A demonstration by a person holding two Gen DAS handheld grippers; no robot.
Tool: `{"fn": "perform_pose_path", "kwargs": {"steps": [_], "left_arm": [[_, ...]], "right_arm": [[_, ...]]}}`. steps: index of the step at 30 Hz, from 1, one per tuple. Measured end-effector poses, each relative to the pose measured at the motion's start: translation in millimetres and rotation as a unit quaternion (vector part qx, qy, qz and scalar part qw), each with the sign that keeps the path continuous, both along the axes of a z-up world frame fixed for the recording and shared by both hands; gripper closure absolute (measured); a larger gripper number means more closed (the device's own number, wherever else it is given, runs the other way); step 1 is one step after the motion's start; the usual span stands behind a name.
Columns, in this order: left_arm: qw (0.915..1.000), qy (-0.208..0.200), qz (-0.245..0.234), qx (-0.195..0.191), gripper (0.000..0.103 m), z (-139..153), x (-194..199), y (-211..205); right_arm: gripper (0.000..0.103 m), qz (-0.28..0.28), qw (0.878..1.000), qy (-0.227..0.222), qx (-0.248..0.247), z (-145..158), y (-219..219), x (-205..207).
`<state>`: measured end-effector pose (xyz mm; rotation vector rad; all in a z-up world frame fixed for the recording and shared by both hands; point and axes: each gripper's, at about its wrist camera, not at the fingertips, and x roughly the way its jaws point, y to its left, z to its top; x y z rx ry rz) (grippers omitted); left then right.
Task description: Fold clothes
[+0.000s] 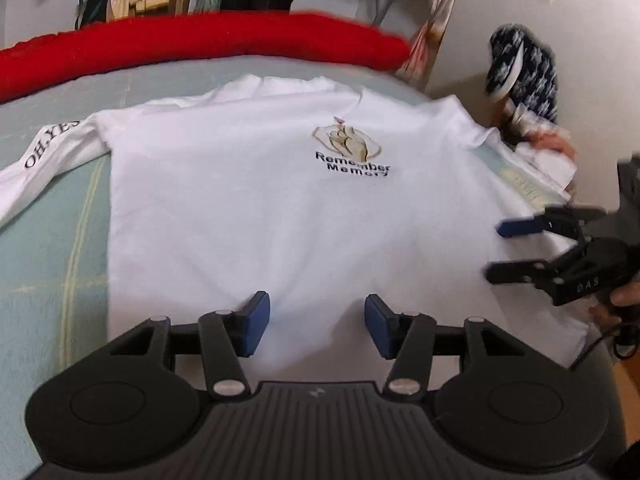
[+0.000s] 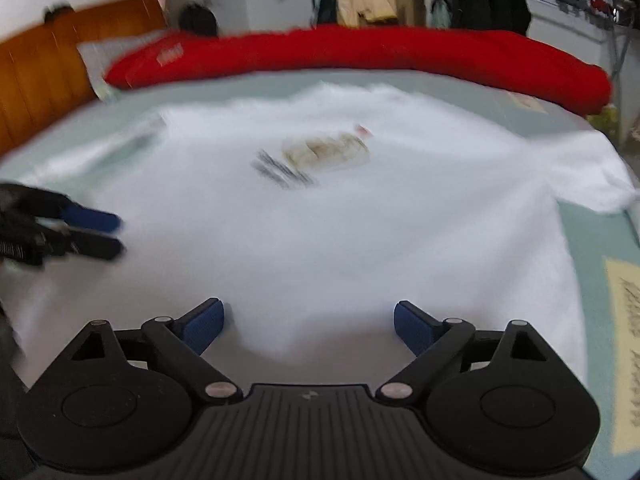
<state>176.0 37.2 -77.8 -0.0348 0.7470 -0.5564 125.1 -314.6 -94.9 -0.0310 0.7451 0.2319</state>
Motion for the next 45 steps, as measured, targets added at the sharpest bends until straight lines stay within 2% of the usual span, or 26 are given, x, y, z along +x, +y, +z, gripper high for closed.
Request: {"fn": "perform_pose_path", "kwargs": {"steps": [1, 5, 7, 9, 11, 13, 15, 17, 21, 23, 24, 26, 30, 33, 34, 36, 39, 41, 43, 44, 45], "left_arm": [[0.9999, 0.004, 0.012, -0.001, 0.05, -1, -8, 11], [0.999, 0.016, 0.041, -0.009, 0.05, -1, -40, 42], [0.9987, 0.021, 0.045, 0.007, 0.049, 4, -44, 42], [0.9991, 0.004, 0.036, 0.021, 0.049, 16, -33, 32], [0.999, -0.018, 0.024, 0.034, 0.044, 29, -21, 19], [0.9981, -0.038, 0.012, 0.046, 0.034, 39, -3, 4], [0.9969, -0.054, -0.003, 0.057, 0.034, 43, 25, -17], [0.9966, -0.05, -0.009, 0.065, 0.034, 40, 58, -35], [0.9967, -0.01, -0.002, 0.081, 0.034, 14, 106, -46], [0.9959, -0.015, -0.002, 0.089, 0.031, 3, 109, -35], [0.9952, -0.02, 0.003, 0.096, 0.031, 1, 108, -28], [0.9936, -0.026, 0.019, 0.109, 0.031, -1, 102, -10], [0.9935, -0.023, 0.025, 0.108, 0.031, -2, 88, 24], [0.9907, -0.025, 0.027, 0.131, 0.032, 6, 80, 24], [0.9894, -0.026, 0.024, 0.141, 0.037, 12, 76, 19], [0.9883, -0.04, 0.001, 0.147, 0.035, 27, 61, 4], [0.9873, -0.064, -0.073, 0.126, 0.026, 42, 28, -23], [0.984, -0.057, -0.103, 0.134, 0.026, 36, 9, -39], [0.9787, -0.054, -0.122, 0.156, 0.026, 22, -9, -47], [0.9777, -0.052, -0.119, 0.165, 0.026, 15, -17, -47], [0.9809, -0.049, -0.103, 0.157, 0.025, 11, -24, -41]], "right_arm": [[0.001, -0.003, 1.0, -0.004, -0.008, -2, -10, -14], [0.0, -0.037, 0.999, 0.003, 0.004, -8, -47, -61], [0.0, -0.035, 0.999, 0.004, 0.007, -6, -53, -72], [0.0, -0.035, 0.999, 0.006, 0.005, -1, -55, -75], [0.0, -0.032, 0.999, 0.004, 0.001, 12, -48, -63], [0.0, -0.002, 1.0, -0.025, 0.006, 28, -33, -44], [0.0, 0.03, 0.999, -0.044, -0.003, 39, -10, -13], [0.0, 0.065, 0.997, -0.052, -0.009, 43, 12, 24], [0.0, 0.076, 0.997, -0.01, -0.002, 25, 33, 87], [0.0, 0.067, 0.998, 0.012, -0.012, 11, 29, 97], [0.0, 0.063, 0.998, 0.016, -0.025, 5, 24, 96], [0.0, 0.05, 0.999, 0.012, -0.013, -1, 1, 80], [0.0, 0.011, 1.0, 0.027, -0.011, -5, -41, 41], [0.0, -0.009, 0.999, 0.038, -0.022, -2, -56, 19], [0.0, -0.016, 0.999, 0.041, -0.029, 0, -58, 13], [0.0, -0.012, 0.999, 0.028, -0.036, 11, -43, 5], [0.0, 0.008, 0.999, -0.001, -0.038, 29, -13, -5], [0.0, 0.039, 0.999, -0.022, -0.026, 34, 13, -9], [0.0, 0.057, 0.998, -0.02, -0.017, 28, 34, -8], [0.0, 0.062, 0.998, -0.011, -0.013, 21, 41, -8], [0.0, 0.06, 0.998, 0.0, -0.015, 14, 45, -10]]}}
